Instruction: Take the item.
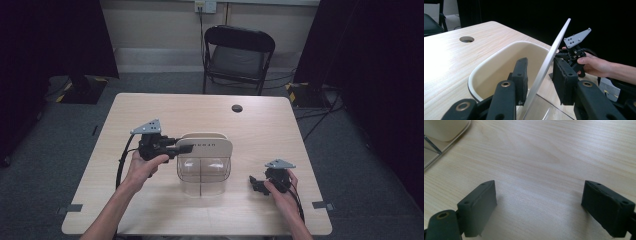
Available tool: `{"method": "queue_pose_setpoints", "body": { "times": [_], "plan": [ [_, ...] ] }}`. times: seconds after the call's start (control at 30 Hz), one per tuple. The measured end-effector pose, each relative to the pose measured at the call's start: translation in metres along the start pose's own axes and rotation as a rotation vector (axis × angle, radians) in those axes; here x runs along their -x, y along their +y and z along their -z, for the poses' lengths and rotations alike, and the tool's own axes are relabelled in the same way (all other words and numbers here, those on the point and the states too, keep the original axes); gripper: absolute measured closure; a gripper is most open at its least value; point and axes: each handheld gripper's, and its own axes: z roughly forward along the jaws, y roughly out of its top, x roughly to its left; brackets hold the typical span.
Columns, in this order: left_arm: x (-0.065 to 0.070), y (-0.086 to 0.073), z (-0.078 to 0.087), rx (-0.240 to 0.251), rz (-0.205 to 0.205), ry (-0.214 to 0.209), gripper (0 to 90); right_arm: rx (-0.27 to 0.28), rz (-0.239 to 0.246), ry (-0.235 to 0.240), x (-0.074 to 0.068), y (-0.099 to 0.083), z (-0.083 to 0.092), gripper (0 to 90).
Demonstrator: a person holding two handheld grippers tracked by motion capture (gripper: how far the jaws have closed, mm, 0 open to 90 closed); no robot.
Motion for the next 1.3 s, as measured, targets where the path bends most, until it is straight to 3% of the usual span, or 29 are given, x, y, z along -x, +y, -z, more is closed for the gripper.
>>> {"method": "queue_pose_setpoints", "body": {
  "times": [1.3],
  "plan": [
    [0.0001,0.0002,-0.0002,-0.004,0.002,-0.001,65.4,-0.001,-0.001,0.0,-0.0001,0.0,0.0,11.9]
  ]
}}
